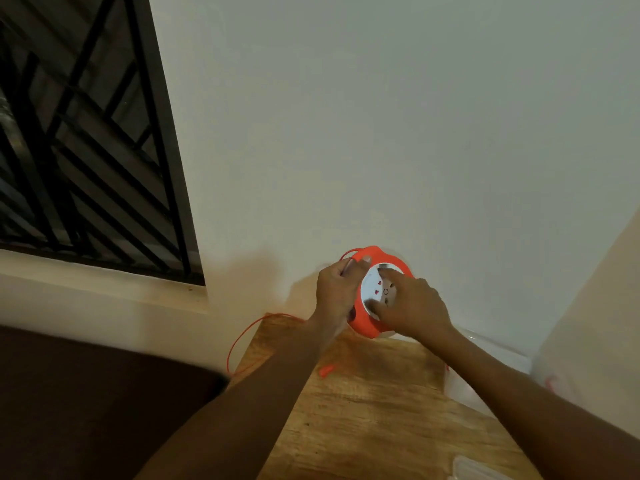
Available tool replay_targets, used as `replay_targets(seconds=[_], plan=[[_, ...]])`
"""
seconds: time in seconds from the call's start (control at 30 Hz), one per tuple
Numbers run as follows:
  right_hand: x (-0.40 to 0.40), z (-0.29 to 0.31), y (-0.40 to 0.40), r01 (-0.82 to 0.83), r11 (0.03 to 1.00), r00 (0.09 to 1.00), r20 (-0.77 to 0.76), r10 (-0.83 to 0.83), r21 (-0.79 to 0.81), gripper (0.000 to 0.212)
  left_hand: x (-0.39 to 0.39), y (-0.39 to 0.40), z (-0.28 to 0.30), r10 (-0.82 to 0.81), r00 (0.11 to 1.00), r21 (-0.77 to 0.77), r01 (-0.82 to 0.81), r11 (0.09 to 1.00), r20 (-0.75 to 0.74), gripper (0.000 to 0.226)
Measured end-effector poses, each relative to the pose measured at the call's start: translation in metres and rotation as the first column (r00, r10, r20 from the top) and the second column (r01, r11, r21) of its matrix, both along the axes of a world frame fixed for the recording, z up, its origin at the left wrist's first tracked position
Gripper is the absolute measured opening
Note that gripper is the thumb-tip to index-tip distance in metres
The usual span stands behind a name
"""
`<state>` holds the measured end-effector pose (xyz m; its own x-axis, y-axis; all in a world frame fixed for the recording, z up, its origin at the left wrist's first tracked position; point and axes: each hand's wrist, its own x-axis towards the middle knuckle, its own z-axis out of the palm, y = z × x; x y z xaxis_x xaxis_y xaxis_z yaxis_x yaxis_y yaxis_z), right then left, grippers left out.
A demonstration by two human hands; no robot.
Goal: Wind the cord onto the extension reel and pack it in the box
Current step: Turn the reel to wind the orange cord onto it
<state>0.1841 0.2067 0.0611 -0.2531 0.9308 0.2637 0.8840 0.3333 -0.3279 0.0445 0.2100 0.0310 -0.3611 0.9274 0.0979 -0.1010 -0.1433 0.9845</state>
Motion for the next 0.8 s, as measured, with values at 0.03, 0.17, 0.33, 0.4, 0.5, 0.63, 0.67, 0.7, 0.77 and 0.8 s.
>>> replay_targets(seconds=[0.03,0.17,0.33,0.4,0.5,0.63,0.67,0.7,0.77,0.8], plan=[[-0.004,-0.003,0.004,0.034,0.995,0.986,-0.162,-0.050,-0.096,0.072,0.004,0.003,0.001,0.043,0.998,0.010,-0.043,0.999,-0.045,0.025],[-0.012,-0.015,0.007,0.018,0.948,0.863,-0.473,-0.176,-0.319,0.071,0.002,0.007,-0.002,0.024,0.993,-0.008,-0.025,1.000,-0.115,0.035],[0.005,-0.007,-0.006,-0.032,0.991,0.981,-0.191,0.006,-0.132,0.057,-0.017,0.005,-0.025,-0.097,0.975,-0.045,0.108,0.993,0.198,0.027],[0.016,-0.002,-0.011,-0.132,0.985,0.971,0.215,0.107,0.107,0.046,-0.025,0.006,-0.030,-0.137,0.969,-0.064,0.153,0.986,0.208,0.034],[0.033,0.001,-0.010,-0.553,0.807,0.694,0.649,0.310,0.206,0.031,-0.034,0.008,-0.036,-0.195,0.977,-0.093,0.203,0.975,0.089,0.048],[0.041,-0.011,-0.010,-0.795,0.606,0.355,0.824,0.441,0.018,0.027,-0.036,0.010,-0.036,-0.320,0.947,-0.133,0.313,0.940,-0.038,0.045],[0.039,-0.017,-0.011,-0.802,0.597,0.318,0.840,0.440,-0.009,0.026,-0.035,0.009,-0.036,-0.365,0.929,-0.138,0.355,0.925,-0.056,0.043],[0.038,-0.022,-0.012,-0.791,0.611,0.306,0.850,0.429,-0.023,0.026,-0.033,0.009,-0.034,-0.406,0.910,-0.143,0.393,0.908,-0.078,0.042],[0.032,-0.028,-0.015,-0.737,0.674,0.303,0.865,0.400,-0.053,0.033,-0.029,0.007,-0.032,-0.459,0.878,-0.153,0.439,0.885,-0.136,0.044],[0.029,-0.030,-0.017,-0.714,0.697,0.300,0.870,0.391,-0.067,0.037,-0.028,0.006,-0.030,-0.469,0.867,-0.159,0.446,0.881,-0.167,0.042]])
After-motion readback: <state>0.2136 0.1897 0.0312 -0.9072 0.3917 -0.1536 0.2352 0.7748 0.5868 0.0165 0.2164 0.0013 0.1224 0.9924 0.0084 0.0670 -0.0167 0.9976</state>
